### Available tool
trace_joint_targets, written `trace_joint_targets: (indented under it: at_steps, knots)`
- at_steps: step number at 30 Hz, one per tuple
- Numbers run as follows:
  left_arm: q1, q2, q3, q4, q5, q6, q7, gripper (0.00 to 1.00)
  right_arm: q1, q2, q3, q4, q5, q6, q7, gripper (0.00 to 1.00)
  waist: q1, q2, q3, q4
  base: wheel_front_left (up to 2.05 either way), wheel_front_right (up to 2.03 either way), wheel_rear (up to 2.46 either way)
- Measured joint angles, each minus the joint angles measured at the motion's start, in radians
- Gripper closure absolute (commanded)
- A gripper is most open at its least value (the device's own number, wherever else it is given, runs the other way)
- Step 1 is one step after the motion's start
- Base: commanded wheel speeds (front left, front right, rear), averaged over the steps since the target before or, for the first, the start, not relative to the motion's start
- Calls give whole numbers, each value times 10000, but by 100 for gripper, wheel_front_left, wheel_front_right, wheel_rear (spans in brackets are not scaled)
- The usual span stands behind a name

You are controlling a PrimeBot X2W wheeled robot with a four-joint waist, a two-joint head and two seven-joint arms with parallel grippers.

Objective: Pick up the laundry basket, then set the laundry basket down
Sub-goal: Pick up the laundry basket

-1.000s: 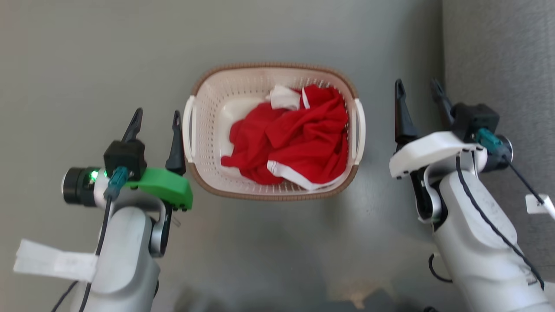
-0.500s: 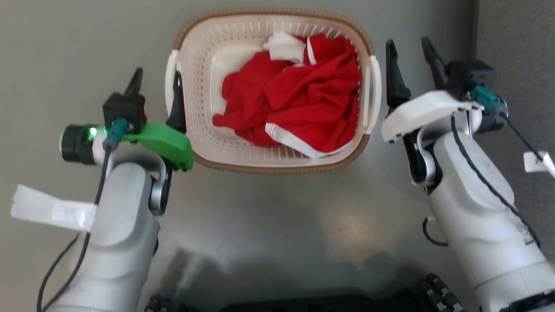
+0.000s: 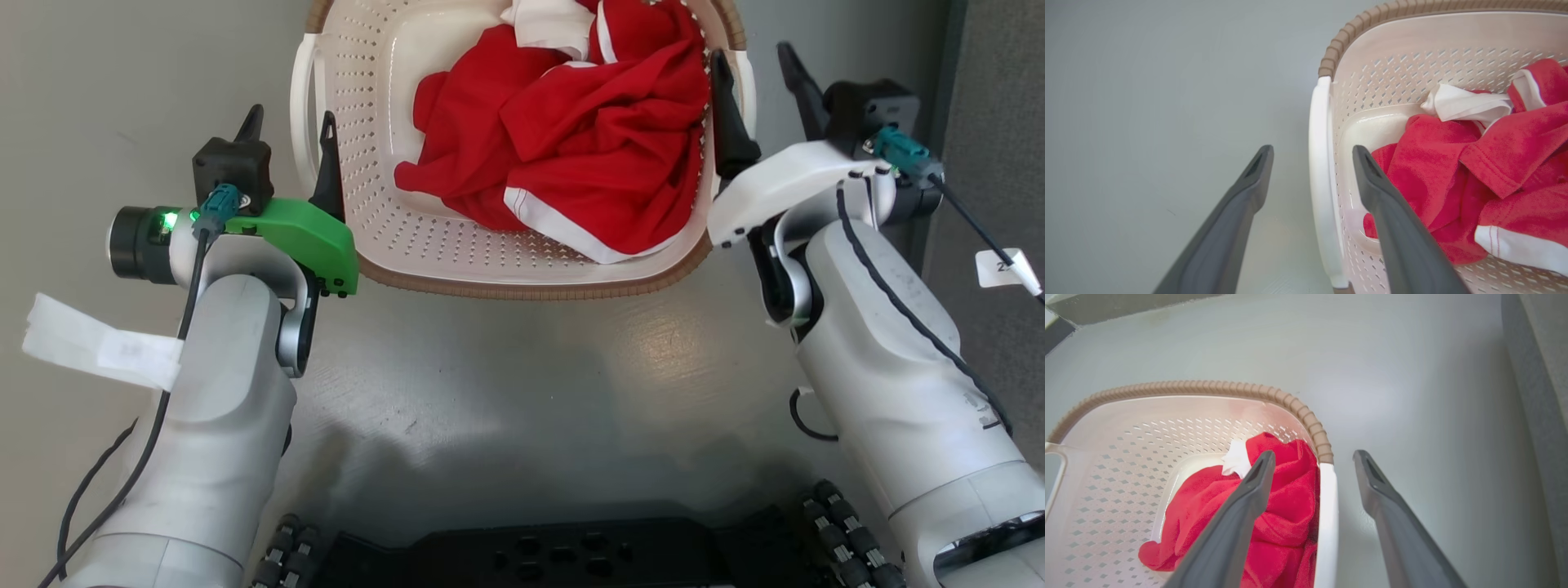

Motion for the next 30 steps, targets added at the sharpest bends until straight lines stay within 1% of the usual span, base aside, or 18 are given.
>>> trace_joint_targets:
  at_steps: [7, 13, 24, 26, 30]
  knots:
    - [-291, -6, -251, 694, -2, -111, -8, 0, 14, -4, 290, 1043, 393, -2, -10, 0, 0, 0, 137, -1, 0, 0, 0]
    - [-535, -13, -347, 1191, -13, -244, -8, 0, 19, -8, 497, 1599, 782, -2, 69, 0, 0, 0, 202, -18, 0, 0, 0]
    - [-937, -25, -633, 2105, -88, -407, -10, 0, -391, -10, 1198, 2050, 1507, 4, 272, 0, 0, 0, 206, -48, 0, 0, 0]
    - [-1028, -25, -706, 2290, -293, -420, -10, 0, -558, -12, 1388, 2182, 1676, 29, 372, 0, 0, 0, 189, -58, 0, 0, 0]
    - [-1102, -27, -848, 2483, -366, -497, -8, 0, -584, -12, 1624, 2328, 1891, 29, 483, 0, 0, 0, 175, -62, 0, 0, 0]
